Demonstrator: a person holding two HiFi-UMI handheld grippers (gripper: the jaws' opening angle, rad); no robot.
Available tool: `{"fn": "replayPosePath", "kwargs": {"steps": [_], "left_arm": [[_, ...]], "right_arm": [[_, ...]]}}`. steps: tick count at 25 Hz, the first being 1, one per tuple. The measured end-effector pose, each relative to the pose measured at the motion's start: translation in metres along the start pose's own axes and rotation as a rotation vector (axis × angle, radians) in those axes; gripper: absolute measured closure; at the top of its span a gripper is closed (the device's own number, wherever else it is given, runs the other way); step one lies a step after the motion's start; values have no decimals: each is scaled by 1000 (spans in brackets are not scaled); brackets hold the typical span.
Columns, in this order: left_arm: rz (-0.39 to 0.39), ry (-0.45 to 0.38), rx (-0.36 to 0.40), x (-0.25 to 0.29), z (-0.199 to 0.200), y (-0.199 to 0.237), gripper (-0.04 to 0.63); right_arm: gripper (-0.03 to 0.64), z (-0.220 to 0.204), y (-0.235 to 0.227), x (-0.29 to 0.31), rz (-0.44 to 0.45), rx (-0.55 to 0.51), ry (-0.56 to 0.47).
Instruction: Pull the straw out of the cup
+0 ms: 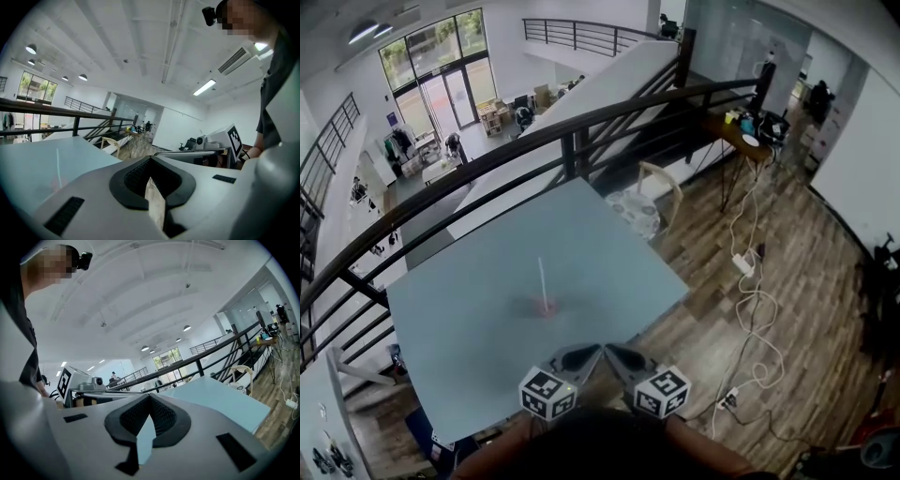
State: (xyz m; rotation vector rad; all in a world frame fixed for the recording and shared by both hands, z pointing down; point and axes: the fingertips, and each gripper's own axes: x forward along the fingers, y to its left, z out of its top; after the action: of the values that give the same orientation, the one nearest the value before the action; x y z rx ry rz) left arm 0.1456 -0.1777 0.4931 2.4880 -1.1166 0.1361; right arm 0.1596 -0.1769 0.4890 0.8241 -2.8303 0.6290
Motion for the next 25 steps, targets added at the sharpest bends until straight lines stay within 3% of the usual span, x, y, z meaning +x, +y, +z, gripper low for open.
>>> {"fn": "replayPosePath", "kwargs": {"steps": [10,25], "left_arm": [[23,-15,-20,-35,13,58,584],[118,-67,-55,-99,12,112,584]], "right_arm": [[606,7,21,62,19,6,24],[606,-5,77,131,147,-9,86]]}}
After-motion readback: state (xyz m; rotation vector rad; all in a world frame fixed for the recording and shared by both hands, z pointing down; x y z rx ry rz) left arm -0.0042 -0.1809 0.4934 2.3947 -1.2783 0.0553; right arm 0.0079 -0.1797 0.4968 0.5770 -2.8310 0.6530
